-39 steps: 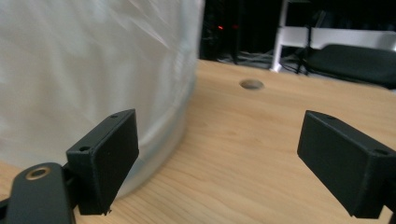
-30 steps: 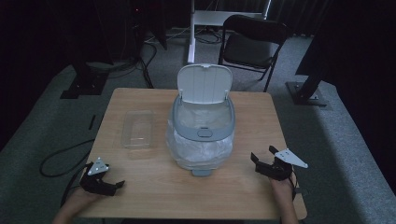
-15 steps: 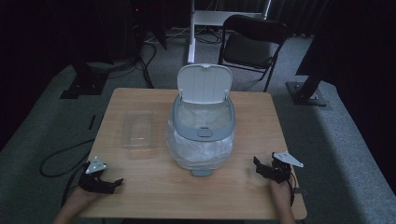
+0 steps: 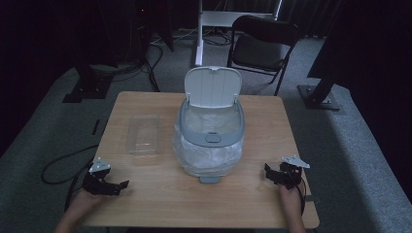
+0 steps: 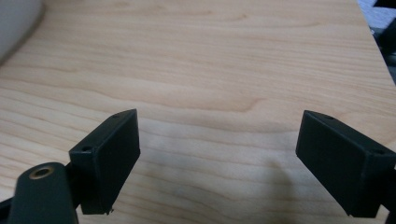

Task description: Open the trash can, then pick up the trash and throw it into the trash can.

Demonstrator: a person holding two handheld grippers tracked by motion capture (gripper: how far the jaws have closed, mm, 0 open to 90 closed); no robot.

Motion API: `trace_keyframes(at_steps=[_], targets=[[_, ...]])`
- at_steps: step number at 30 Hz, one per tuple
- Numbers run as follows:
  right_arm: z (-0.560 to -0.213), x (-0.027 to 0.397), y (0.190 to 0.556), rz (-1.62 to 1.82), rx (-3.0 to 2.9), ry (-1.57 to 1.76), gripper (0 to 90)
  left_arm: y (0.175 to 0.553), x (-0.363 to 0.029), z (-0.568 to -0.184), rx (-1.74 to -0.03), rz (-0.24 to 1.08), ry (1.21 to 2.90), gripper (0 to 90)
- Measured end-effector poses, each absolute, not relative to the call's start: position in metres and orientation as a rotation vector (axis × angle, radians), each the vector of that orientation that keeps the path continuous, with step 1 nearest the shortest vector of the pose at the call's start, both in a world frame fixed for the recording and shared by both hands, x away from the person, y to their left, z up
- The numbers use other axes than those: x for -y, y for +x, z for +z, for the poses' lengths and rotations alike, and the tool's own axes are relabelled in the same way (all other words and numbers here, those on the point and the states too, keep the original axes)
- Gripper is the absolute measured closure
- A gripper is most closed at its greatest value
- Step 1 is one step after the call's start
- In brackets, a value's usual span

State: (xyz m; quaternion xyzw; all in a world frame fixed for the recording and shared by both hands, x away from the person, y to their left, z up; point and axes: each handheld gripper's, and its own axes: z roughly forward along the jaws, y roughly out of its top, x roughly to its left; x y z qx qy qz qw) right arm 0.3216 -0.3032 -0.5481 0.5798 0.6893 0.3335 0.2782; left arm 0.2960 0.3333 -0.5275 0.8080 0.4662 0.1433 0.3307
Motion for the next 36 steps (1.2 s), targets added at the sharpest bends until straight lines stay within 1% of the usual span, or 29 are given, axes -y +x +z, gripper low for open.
trace_keyframes(at_steps=[7,14,18,23,33,35,36], targets=[[-0.551,0.303,0.327,0.821,-1.911,1.592,13.3,0.312,-0.328,-0.514,-1.229,0.400,2.132,0.9],[-0.551,0.305,0.327,0.830,-1.911,1.616,12.9,0.331,-0.332,-0.507,-1.276,0.380,2.086,0.9],[-0.551,0.305,0.327,0.829,-1.911,1.615,12.9,0.341,-0.331,-0.500,-1.255,0.355,2.065,0.9],[-0.551,0.305,0.327,0.829,-1.912,1.615,12.9,0.353,-0.327,-0.488,-1.230,0.353,2.063,0.9],[-0.551,0.305,0.327,0.829,-1.912,1.615,12.9,0.394,-0.327,-0.473,-1.292,0.382,2.008,0.9],[-0.551,0.305,0.327,0.829,-1.912,1.615,12.9,0.397,-0.326,-0.472,-1.298,0.387,2.003,0.9],[-0.551,0.305,0.327,0.829,-1.912,1.615,12.9,0.407,-0.326,-0.469,-1.307,0.383,1.996,0.9]])
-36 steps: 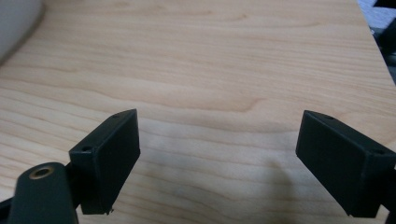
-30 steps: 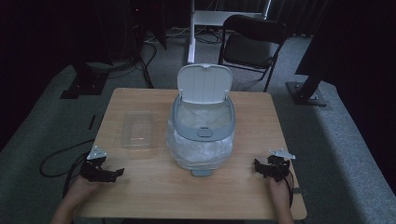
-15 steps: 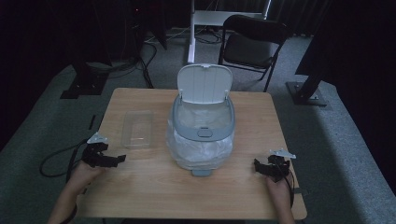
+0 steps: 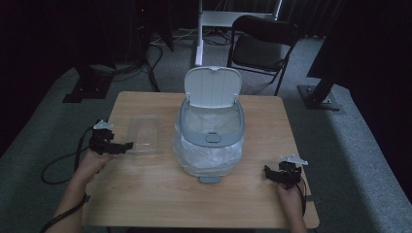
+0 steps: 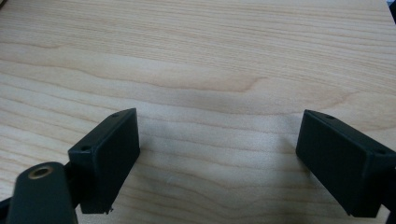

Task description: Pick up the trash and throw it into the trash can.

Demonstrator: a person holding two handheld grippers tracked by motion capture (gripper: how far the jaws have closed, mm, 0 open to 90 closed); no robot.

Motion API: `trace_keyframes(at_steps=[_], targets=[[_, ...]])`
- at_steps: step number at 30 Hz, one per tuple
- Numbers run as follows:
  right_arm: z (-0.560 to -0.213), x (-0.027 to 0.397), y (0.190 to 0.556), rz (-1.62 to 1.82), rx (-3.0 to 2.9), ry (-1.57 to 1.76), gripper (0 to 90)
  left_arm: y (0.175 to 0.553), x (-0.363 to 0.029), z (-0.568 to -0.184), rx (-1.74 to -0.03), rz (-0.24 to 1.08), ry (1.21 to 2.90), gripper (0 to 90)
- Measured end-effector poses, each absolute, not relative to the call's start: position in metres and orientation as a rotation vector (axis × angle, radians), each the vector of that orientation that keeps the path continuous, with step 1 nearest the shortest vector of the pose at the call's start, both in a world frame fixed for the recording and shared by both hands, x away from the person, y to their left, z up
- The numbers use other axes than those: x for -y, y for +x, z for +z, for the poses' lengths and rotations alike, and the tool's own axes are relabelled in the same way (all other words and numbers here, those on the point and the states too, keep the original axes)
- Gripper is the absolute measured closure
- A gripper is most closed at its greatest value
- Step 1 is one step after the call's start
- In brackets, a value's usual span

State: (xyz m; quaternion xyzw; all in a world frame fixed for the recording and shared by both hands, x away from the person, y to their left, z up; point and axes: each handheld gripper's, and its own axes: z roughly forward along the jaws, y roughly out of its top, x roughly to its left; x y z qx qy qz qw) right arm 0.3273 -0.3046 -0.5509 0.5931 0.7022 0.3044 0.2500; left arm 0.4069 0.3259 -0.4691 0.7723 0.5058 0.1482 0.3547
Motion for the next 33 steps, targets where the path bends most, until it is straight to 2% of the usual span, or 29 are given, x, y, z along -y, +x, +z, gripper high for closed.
trace_keyframes(at_steps=[13,14,15,18,20,23,25,30,33], targets=[[-0.551,0.304,0.326,0.833,-1.914,1.613,13.2,0.454,-0.324,-0.487,-1.446,0.232,1.923,6.6],[-0.551,0.304,0.326,0.833,-1.915,1.612,13.2,0.456,-0.322,-0.487,-1.443,0.245,1.938,8.4],[-0.551,0.304,0.326,0.833,-1.915,1.612,13.2,0.457,-0.320,-0.488,-1.441,0.260,1.956,15.2],[-0.551,0.305,0.326,0.833,-1.919,1.608,13.2,0.461,-0.317,-0.490,-1.447,0.237,1.966,16.4],[-0.551,0.305,0.326,0.833,-1.919,1.607,13.2,0.464,-0.317,-0.492,-1.450,0.175,1.936,23.1],[-0.551,0.305,0.326,0.833,-1.920,1.607,13.2,0.469,-0.318,-0.493,-1.457,0.077,1.918,27.4],[-0.551,0.305,0.326,0.834,-1.921,1.606,13.2,0.470,-0.315,-0.494,-1.435,0.027,1.938,27.4],[-0.551,0.305,0.326,0.834,-1.921,1.607,13.2,0.470,-0.309,-0.491,-1.451,0.040,1.963,27.3],[-0.551,0.305,0.325,0.834,-1.921,1.607,13.3,0.468,-0.309,-0.489,-1.470,0.050,1.944,34.9]])
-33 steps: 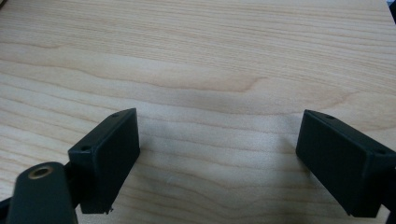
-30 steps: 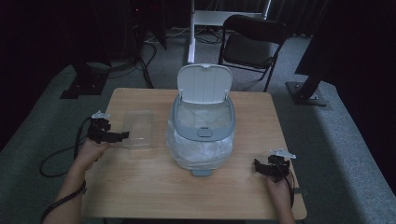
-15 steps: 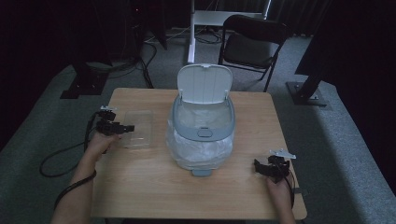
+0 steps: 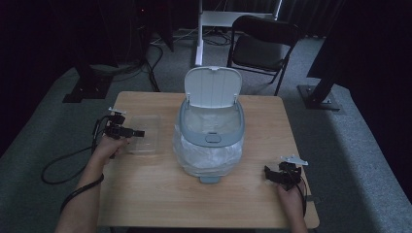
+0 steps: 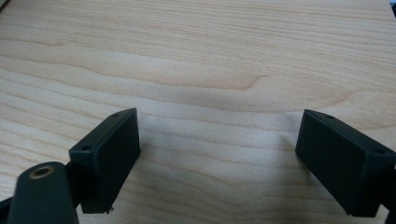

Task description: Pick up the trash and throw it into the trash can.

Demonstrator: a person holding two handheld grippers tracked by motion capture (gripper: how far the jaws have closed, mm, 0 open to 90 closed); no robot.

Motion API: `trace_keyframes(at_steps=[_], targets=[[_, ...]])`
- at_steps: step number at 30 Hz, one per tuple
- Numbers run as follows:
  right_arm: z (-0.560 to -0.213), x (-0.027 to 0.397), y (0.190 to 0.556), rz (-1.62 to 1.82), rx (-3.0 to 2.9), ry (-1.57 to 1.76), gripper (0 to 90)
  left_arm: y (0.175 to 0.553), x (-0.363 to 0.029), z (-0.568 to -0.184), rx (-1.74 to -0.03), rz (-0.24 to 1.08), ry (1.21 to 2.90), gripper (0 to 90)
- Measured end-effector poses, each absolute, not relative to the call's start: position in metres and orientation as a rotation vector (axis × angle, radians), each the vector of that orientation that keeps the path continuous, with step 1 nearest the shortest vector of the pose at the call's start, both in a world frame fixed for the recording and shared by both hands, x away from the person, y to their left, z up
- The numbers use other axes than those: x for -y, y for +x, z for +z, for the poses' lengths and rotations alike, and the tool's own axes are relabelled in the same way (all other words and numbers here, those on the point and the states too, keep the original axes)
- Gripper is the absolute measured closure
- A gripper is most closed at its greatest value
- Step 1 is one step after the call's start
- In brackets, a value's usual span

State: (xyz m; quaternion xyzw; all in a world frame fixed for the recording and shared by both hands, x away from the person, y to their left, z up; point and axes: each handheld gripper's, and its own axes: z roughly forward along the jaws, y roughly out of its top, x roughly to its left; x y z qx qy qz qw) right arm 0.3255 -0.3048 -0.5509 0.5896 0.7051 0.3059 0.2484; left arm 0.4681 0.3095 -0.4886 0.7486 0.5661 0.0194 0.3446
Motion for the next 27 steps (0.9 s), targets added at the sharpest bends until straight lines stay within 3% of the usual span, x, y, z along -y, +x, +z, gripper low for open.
trace_keyframes(at_steps=[3,4,9,10,19,27], targets=[[-0.551,0.305,0.325,0.834,-1.921,1.607,13.2,0.466,-0.311,-0.486,-1.492,0.050,1.920,41.7],[-0.551,0.305,0.325,0.834,-1.921,1.606,13.2,0.466,-0.312,-0.486,-1.494,0.052,1.918,47.7],[-0.551,0.305,0.325,0.834,-1.921,1.607,13.2,0.460,-0.305,-0.478,-1.486,0.125,1.977,57.2],[-0.551,0.305,0.325,0.834,-1.921,1.607,13.2,0.459,-0.305,-0.477,-1.479,0.109,1.973,65.0],[-0.551,0.305,0.325,0.833,-1.922,1.607,13.2,0.453,-0.293,-0.469,-1.413,0.066,1.923,80.3],[-0.551,0.305,0.325,0.833,-1.922,1.607,13.2,0.440,-0.281,-0.457,-1.313,0.069,1.895,84.7]])
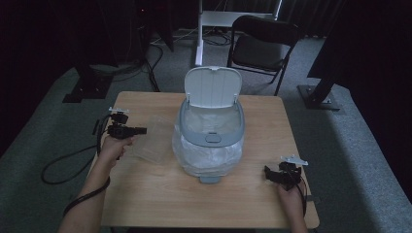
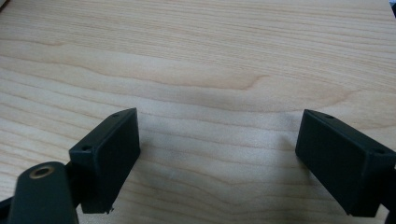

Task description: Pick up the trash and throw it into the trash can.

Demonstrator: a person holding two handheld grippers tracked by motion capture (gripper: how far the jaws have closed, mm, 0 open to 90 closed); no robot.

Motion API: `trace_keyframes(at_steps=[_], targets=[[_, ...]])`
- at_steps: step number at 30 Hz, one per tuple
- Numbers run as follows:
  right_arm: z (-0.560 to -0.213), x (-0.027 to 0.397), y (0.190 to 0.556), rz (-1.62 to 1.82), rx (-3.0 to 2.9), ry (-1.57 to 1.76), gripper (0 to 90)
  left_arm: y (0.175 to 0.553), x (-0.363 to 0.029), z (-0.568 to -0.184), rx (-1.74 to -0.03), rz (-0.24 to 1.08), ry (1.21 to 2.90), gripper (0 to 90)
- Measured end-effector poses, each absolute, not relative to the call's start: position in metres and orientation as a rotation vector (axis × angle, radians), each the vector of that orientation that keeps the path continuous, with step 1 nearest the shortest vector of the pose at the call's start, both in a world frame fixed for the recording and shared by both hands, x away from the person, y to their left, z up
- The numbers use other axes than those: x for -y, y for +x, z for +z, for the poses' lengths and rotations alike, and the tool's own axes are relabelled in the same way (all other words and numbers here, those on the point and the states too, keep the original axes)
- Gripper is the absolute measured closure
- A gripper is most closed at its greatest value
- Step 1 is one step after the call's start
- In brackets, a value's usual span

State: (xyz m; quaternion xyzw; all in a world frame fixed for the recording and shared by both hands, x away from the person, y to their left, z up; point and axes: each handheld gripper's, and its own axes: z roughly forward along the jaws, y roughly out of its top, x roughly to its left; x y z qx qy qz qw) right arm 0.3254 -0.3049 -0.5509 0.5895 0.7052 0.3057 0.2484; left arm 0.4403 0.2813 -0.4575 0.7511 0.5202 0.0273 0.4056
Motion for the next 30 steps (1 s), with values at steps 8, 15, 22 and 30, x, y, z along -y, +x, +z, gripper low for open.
trace_keyframes(at_steps=[8,15,22,30], targets=[[-0.551,0.305,0.325,0.834,-1.921,1.607,13.2,0.424,-0.280,-0.446,-1.245,0.103,1.829,87.3],[-0.551,0.305,0.325,0.833,-1.921,1.608,13.2,0.414,-0.275,-0.438,-1.192,0.173,1.848,87.5],[-0.551,0.305,0.325,0.833,-1.920,1.608,13.3,0.402,-0.279,-0.428,-1.139,0.206,1.811,87.5],[-0.551,0.305,0.325,0.834,-1.920,1.608,13.2,0.387,-0.288,-0.407,-1.103,0.256,1.745,87.5]])
